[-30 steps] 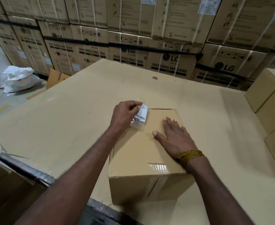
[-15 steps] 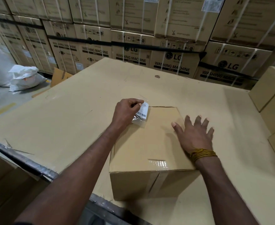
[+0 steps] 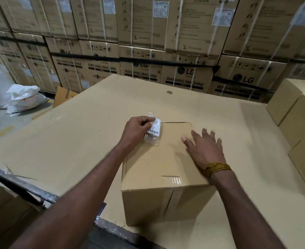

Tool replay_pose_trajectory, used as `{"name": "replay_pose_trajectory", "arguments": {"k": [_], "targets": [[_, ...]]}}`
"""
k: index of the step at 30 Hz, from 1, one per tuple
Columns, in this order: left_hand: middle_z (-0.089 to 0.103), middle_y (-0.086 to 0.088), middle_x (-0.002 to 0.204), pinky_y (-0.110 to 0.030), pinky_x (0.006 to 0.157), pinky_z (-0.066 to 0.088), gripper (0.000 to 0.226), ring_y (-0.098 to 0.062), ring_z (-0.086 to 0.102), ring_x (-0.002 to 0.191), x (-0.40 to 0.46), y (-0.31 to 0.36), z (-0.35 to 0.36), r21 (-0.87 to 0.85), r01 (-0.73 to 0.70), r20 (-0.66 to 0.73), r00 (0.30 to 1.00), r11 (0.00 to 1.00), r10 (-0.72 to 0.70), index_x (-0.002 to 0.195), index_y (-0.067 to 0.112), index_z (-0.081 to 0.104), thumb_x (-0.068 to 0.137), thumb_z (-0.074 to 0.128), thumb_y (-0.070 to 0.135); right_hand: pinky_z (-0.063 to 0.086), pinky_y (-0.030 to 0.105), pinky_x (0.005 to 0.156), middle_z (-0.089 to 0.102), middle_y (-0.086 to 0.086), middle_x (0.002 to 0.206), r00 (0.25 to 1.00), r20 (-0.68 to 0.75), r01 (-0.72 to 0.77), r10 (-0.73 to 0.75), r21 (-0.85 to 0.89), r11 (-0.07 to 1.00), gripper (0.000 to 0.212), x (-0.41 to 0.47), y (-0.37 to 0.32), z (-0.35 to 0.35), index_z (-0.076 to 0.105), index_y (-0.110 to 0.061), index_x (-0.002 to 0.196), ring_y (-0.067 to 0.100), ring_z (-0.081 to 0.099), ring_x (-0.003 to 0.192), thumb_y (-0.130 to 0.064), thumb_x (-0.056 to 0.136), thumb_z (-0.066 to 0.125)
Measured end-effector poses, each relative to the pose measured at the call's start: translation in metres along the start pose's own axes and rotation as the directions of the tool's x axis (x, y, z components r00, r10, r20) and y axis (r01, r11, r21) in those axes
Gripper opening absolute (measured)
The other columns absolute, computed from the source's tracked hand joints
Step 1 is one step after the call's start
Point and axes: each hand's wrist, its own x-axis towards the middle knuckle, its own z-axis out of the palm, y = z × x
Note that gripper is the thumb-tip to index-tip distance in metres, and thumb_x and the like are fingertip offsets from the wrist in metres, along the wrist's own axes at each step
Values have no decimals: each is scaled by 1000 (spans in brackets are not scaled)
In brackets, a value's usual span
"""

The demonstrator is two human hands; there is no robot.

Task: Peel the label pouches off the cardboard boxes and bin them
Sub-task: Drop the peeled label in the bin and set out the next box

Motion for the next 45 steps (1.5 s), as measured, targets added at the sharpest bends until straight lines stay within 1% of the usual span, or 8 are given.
{"name": "replay_pose_trajectory", "arguments": {"k": [5, 11, 14, 21, 28, 33, 38, 45], "targets": [[76, 6, 95, -19, 69, 49, 35, -4, 63, 72, -24, 7, 2, 141, -25, -66, 997, 990, 34, 111, 22, 77, 89, 54, 8, 6, 45, 122, 13, -4, 166, 962, 65, 257, -266, 130, 958, 58, -38, -22, 25, 34, -44, 150, 20, 9, 153, -65, 96, 39], [71, 8, 96, -7, 63, 41, 27, 6, 59, 71, -58, 2, -12, 159, -10, -192, 981, 987, 41, 113, 19, 75, 91, 60, 12, 27, 51, 116, 22, 11, 161, 987, -61, -143, 147, 63, 988, 60, -35, 4, 16, 38, -36, 149, 34, 30, 144, -62, 96, 41], [70, 6, 108, -13, 76, 47, 24, -5, 65, 96, -73, -4, -21, 84, -19, -230, 973, 996, 38, 113, 19, 74, 89, 69, 15, 42, 47, 104, 28, 9, 158, 976, -66, -195, 206, 144, 970, 60, -50, 0, 22, 36, -34, 150, 33, 45, 134, -60, 96, 42], [66, 11, 110, -5, 80, 42, 32, 4, 60, 100, -108, -4, -15, -13, -66, -207, 976, 998, 62, 112, 22, 76, 88, 63, 5, 45, 45, 101, 35, 9, 152, 959, -143, -214, 245, 201, 956, 57, -82, -7, 24, 43, -34, 146, 35, 49, 128, -58, 95, 47], [67, 14, 105, -2, 76, 40, 30, 22, 55, 93, -129, 5, 13, 8, -85, -12, 996, 996, 85, 108, 21, 78, 88, 62, 5, 46, 44, 101, 33, 4, 153, 914, -219, -301, 343, 203, 932, 51, -136, 16, 17, 54, -37, 138, 34, 49, 126, -56, 92, 55], [63, 13, 88, -15, 70, 40, 28, -2, 58, 85, -146, 23, 58, 92, -166, 192, 970, 982, 146, 105, 30, 77, 88, 61, 15, 47, 44, 99, 34, 4, 152, 862, -251, -402, 441, 190, 895, 52, -171, 54, 4, 56, -36, 136, 34, 51, 124, -59, 89, 57], [63, 13, 89, -12, 65, 38, 31, -3, 58, 86, -160, 42, 111, 117, -245, 304, 931, 962, 200, 106, 32, 77, 89, 58, 15, 47, 44, 98, 36, 4, 150, 800, -285, -487, 528, 205, 849, 53, -199, 100, -13, 56, -37, 135, 33, 50, 124, -60, 87, 59], [65, 13, 88, -32, 76, 47, 29, -15, 59, 94, -184, 77, 219, 74, -309, 408, 877, 948, 254, 102, 36, 77, 90, 57, 20, 47, 47, 99, 37, 6, 148, 722, -327, -568, 609, 221, 793, 53, -236, 196, -38, 58, -34, 135, 33, 49, 124, -59, 89, 59]]}}
